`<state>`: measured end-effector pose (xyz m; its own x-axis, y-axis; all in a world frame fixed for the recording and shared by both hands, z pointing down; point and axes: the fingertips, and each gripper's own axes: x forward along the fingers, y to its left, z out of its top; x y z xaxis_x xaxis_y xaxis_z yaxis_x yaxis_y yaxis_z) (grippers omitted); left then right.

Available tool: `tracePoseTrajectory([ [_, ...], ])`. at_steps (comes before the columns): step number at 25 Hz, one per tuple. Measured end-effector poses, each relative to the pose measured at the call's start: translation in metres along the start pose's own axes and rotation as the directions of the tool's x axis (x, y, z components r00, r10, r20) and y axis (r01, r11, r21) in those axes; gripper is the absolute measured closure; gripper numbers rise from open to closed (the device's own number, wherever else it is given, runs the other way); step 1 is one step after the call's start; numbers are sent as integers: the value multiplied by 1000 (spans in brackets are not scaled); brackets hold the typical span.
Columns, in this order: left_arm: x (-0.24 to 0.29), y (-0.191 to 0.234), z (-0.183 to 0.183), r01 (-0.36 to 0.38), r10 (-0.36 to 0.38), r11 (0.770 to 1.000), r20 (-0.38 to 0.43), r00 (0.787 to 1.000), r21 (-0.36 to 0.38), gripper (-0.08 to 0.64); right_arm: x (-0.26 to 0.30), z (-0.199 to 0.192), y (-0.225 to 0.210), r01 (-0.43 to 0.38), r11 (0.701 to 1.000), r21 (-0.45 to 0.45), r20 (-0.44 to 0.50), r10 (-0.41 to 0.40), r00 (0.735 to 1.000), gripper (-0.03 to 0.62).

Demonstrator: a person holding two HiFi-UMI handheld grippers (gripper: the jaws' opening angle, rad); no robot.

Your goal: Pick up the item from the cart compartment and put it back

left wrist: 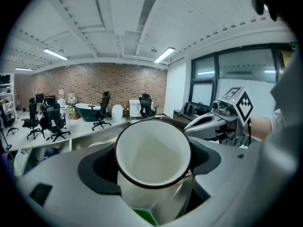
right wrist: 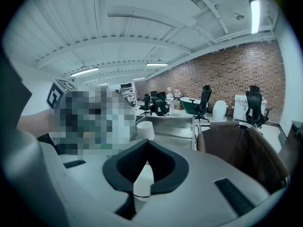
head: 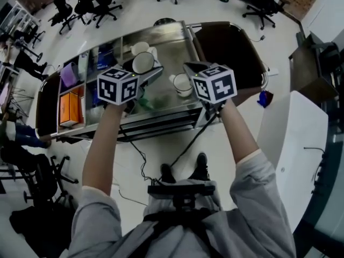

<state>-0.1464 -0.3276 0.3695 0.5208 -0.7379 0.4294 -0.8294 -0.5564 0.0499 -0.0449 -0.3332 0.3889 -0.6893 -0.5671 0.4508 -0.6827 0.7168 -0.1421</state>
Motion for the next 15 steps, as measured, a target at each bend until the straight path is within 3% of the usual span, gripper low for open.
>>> tracePoseTrajectory([
  [15,99,21,-6,33,-33,999,-191,981,-1,149,44,-5,-35,36,999,-15,-113,-38,993,583],
])
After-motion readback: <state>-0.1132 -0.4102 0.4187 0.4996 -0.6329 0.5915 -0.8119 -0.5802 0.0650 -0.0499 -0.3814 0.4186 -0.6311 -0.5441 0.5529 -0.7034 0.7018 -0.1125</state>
